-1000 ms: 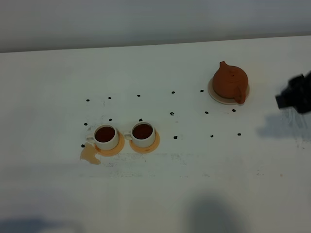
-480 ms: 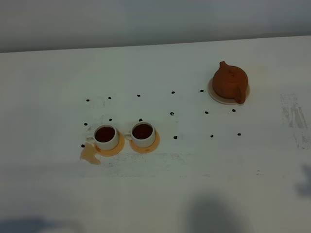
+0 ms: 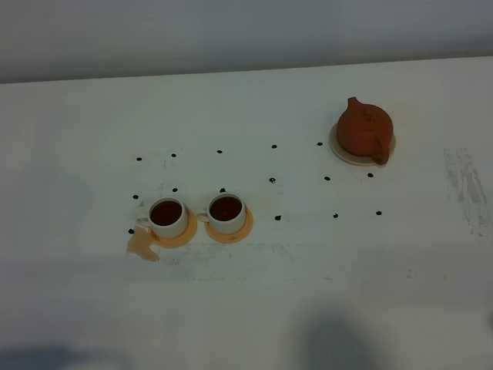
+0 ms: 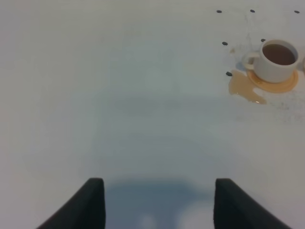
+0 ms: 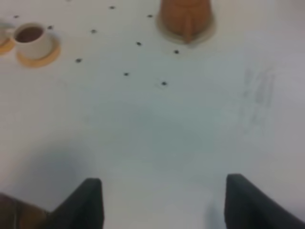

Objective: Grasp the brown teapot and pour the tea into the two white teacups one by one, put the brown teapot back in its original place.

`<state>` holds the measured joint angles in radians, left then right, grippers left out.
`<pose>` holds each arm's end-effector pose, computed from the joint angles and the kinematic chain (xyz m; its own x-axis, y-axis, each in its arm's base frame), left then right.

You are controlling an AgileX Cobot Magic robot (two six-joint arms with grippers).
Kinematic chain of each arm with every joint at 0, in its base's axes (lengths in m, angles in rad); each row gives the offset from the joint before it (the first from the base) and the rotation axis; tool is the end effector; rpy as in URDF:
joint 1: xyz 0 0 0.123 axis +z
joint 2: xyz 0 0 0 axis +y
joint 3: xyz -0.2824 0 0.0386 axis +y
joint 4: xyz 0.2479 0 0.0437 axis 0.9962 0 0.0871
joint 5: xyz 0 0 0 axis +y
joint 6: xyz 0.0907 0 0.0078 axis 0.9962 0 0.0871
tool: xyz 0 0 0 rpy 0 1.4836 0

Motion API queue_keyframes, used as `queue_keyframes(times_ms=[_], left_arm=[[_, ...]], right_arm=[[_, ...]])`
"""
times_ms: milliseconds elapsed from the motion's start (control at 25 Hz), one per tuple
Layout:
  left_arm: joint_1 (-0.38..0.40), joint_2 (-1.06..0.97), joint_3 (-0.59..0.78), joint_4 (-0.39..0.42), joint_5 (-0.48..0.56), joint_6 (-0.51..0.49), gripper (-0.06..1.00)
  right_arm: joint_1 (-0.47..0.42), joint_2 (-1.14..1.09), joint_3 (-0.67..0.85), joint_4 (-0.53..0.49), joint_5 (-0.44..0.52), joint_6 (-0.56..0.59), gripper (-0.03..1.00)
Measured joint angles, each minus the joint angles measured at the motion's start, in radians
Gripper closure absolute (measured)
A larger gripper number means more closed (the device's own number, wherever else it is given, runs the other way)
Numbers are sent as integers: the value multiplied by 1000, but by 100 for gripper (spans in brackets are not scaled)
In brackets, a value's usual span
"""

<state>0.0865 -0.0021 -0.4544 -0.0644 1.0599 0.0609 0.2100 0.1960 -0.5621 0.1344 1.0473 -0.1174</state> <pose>0.0002 -0.0051 0.2646 -0.4919 -0.0132 -0.8706 -0.0232 0.9997 -0.0021 0.0187 0.0148 0.2950 -0.5285 -0.1633 -0.8331 -0.3281 0.9444 0.0230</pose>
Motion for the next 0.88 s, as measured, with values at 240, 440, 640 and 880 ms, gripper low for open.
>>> queue_keyframes(times_ms=[240, 440, 640, 880], left_arm=[[0, 0, 0, 0, 0, 0, 44], [0, 0, 0, 0, 0, 0, 44], [0, 0, 0, 0, 0, 0, 44], [0, 0, 0, 0, 0, 0, 44]], right_arm=[[0, -146, 70, 3, 24, -15, 42], [0, -177, 71, 3, 23, -17, 42], [-15, -187, 71, 3, 23, -24, 42], [-122, -203, 71, 11, 23, -63, 42]])
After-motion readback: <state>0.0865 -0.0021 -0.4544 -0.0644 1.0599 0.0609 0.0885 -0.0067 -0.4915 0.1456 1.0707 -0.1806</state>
